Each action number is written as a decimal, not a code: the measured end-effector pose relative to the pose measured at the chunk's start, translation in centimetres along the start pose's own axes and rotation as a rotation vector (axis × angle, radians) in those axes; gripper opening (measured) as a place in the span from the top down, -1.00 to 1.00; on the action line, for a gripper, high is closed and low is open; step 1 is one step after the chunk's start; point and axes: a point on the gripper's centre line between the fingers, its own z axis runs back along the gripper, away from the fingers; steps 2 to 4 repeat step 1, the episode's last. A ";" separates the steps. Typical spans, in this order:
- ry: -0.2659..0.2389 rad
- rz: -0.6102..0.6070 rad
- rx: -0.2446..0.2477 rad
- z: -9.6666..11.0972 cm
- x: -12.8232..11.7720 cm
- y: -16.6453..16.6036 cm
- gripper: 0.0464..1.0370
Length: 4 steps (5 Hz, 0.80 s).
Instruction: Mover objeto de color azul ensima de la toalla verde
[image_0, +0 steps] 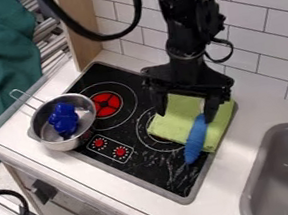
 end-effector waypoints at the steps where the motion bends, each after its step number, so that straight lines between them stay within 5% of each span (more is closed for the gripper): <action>1: 0.024 -0.019 -0.017 0.0 -0.2 0.0 -0.93; 4: 0.024 -0.019 -0.017 0.0 -0.2 0.0 -0.93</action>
